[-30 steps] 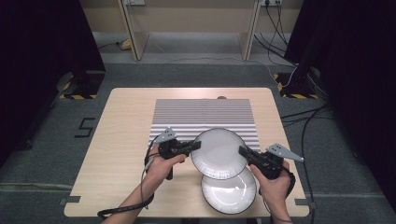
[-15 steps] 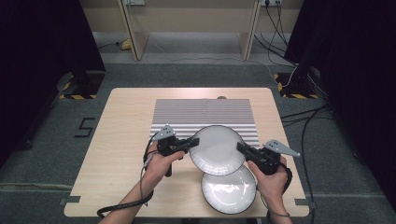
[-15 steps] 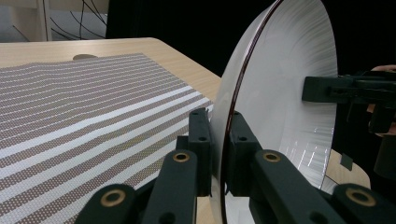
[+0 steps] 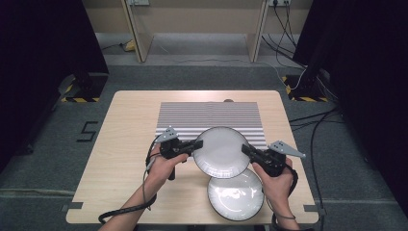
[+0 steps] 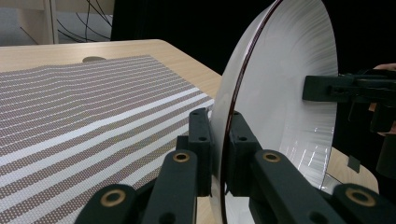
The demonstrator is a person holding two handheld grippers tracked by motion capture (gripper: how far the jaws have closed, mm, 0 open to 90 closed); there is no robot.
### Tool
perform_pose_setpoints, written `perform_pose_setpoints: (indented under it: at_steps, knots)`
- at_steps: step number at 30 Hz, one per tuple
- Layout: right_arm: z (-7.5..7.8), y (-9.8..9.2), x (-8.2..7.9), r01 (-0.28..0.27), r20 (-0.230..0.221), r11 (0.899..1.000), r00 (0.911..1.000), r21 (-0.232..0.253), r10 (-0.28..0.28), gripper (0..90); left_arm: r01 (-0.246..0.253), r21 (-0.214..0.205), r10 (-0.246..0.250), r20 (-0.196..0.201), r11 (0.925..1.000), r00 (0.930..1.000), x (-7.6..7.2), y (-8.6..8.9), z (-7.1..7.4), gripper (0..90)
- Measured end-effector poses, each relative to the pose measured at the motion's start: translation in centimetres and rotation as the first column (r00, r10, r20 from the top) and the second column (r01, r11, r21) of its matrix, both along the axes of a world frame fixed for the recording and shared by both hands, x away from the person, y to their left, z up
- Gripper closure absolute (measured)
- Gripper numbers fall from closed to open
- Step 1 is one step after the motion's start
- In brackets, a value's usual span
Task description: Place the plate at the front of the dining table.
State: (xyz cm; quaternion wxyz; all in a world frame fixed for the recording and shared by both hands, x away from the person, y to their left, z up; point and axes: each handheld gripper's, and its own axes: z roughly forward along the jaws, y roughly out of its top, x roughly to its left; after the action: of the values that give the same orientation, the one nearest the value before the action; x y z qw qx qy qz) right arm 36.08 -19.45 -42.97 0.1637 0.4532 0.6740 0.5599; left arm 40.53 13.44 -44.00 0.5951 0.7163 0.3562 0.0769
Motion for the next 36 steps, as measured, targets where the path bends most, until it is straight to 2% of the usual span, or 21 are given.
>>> perform_pose_setpoints:
  at_steps: [36]
  knots:
    - [-0.1, 1.4, 2.3, 0.005, -0.004, 1.000, 1.0000, -0.014, -0.005, 82.6, -0.037, 0.007, 0.037, 0.007, 0.9993, 0.9993, 1.9, 1.1, 0.0, 82.9]
